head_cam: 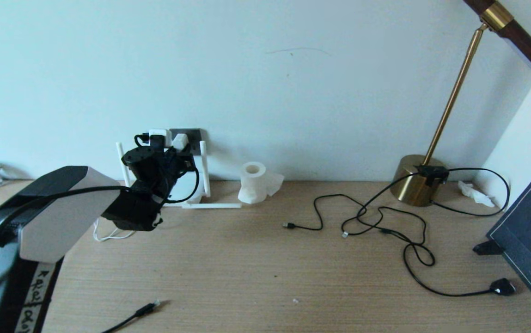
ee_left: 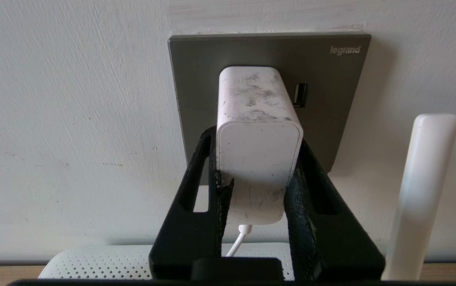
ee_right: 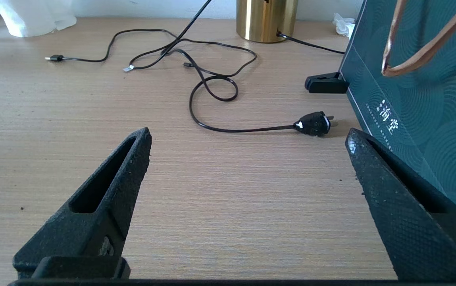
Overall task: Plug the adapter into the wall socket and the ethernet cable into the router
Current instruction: Align plug and socket
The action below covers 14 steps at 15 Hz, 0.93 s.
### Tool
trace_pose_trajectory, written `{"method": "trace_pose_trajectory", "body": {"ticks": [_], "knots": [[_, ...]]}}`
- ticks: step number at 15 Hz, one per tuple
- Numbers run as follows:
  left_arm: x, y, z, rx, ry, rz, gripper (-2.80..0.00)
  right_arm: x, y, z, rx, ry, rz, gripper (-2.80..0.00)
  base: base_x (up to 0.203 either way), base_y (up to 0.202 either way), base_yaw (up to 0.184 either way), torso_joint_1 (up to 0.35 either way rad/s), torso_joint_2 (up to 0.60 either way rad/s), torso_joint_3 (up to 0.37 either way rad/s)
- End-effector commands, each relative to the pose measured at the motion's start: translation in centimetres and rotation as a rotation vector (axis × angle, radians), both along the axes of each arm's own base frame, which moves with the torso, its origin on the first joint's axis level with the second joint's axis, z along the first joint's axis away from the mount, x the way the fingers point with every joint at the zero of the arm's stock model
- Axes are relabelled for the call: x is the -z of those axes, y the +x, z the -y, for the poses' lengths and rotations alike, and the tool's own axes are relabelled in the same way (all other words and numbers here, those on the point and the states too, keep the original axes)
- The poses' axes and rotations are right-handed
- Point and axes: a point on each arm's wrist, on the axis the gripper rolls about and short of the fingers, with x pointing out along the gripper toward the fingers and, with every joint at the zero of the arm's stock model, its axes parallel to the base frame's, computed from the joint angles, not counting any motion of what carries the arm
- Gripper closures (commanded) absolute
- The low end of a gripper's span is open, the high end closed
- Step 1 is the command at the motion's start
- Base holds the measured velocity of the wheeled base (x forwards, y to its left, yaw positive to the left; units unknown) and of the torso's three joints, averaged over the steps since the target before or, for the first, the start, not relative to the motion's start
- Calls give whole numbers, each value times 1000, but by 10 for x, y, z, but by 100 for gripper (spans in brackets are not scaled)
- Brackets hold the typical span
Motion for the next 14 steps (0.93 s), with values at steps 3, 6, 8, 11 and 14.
{"method": "trace_pose_trajectory", "body": {"ticks": [3, 6, 8, 11, 14], "knots": [[1, 1, 0, -7, -1, -4, 0, 0, 0, 0, 0, 0, 0, -280, 0, 0, 0, 0, 0, 0], [4, 2, 0, -9, 0, -10, 0, 0, 0, 0, 0, 0, 0, -280, 0, 0, 0, 0, 0, 0], [6, 2, 0, -15, -1, -18, 0, 0, 0, 0, 0, 0, -1, -280, 0, 0, 0, 0, 0, 0], [9, 8, 0, -41, -8, -14, 0, 0, 0, 0, 0, 0, 0, -280, 0, 0, 0, 0, 0, 0], [11, 8, 1, -38, -7, -17, 0, 0, 0, 0, 0, 0, -1, -280, 0, 0, 0, 0, 0, 0]]}}
